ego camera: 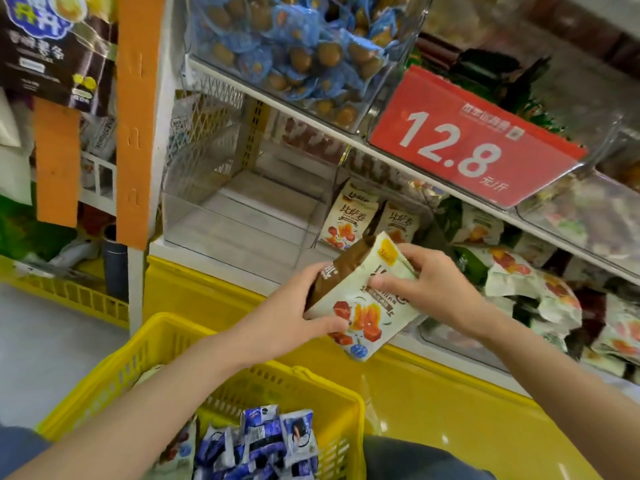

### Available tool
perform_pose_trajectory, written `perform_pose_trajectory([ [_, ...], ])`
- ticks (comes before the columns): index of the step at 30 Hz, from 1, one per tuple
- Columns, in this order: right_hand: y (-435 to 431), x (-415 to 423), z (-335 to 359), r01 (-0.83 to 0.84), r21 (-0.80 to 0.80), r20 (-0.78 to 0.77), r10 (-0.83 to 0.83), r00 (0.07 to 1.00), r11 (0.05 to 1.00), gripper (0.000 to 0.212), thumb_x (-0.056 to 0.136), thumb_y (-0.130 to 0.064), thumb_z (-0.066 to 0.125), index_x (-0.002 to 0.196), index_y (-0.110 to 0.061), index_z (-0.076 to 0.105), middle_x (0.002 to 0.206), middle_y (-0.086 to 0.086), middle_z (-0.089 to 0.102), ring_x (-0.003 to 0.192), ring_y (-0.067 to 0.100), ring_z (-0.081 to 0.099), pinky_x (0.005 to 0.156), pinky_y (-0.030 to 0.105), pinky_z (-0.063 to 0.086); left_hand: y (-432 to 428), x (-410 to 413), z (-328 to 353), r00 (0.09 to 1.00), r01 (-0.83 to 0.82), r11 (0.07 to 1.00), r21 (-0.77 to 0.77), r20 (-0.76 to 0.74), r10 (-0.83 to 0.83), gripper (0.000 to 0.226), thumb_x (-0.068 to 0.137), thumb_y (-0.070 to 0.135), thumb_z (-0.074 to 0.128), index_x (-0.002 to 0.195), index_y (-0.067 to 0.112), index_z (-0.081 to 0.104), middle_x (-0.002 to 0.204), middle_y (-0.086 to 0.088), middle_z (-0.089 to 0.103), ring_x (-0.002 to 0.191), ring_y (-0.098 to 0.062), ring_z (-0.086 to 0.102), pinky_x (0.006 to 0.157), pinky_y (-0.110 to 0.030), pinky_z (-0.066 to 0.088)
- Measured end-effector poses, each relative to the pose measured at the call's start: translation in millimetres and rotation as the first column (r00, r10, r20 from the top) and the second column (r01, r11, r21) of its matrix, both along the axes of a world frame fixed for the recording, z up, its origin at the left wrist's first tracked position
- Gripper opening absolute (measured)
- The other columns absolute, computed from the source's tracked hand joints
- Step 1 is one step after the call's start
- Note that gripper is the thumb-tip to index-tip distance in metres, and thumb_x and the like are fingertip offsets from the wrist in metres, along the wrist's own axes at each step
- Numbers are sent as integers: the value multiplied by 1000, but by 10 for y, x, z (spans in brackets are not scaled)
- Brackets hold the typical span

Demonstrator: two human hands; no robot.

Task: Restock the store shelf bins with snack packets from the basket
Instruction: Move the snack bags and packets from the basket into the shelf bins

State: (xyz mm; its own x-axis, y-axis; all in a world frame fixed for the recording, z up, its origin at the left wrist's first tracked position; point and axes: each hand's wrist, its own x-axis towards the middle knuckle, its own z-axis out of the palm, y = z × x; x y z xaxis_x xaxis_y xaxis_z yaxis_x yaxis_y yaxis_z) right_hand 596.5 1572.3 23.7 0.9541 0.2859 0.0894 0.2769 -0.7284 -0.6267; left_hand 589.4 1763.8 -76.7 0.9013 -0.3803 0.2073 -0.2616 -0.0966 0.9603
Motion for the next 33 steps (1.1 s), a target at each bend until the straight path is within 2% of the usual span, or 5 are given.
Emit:
perform_pose_trajectory([
  [5,-373,124,228,248,-28,399,-216,891,968,32,74,-42,70,102,-29,60,80,-22,65,70,-7,63,55,14,47,-327,399,194,885,-289,924,248,436,160,59,92,42,49,142,32,22,140,13,35,124,1,36,100,-23,34],
  [10,-569,512,119,476,-267,636,-218,740,838,47,76,-54,64,112,-26,56,89,-12,65,71,2,61,51,20,41,-521,821,35,808,-433,781,449,577,117,44,96,42,39,135,22,40,135,2,49,123,-15,47,101,-33,38],
  [19,-860,1594,-425,526,-679,514,-179,839,512,53,83,-57,56,115,-15,50,100,10,65,84,30,63,60,31,40,-513,1003,-255,607,-557,737,382,793,48,30,95,25,42,94,12,68,87,-2,70,80,-17,64,79,-33,46],
  [27,-917,2144,-611,472,-672,475,-157,866,570,55,91,-26,60,138,-17,33,137,14,45,120,35,49,101,42,44,-489,1049,-311,605,-508,784,357,796,30,30,94,25,42,93,13,69,84,-1,71,76,-14,64,75,-29,48],
  [33,-806,2214,-721,542,-609,544,-194,817,579,51,93,-12,52,140,-15,33,140,16,41,123,36,45,99,43,43,-481,1060,-322,590,-519,779,352,807,29,21,92,23,50,92,14,69,83,0,71,75,-14,65,73,-28,47],
])
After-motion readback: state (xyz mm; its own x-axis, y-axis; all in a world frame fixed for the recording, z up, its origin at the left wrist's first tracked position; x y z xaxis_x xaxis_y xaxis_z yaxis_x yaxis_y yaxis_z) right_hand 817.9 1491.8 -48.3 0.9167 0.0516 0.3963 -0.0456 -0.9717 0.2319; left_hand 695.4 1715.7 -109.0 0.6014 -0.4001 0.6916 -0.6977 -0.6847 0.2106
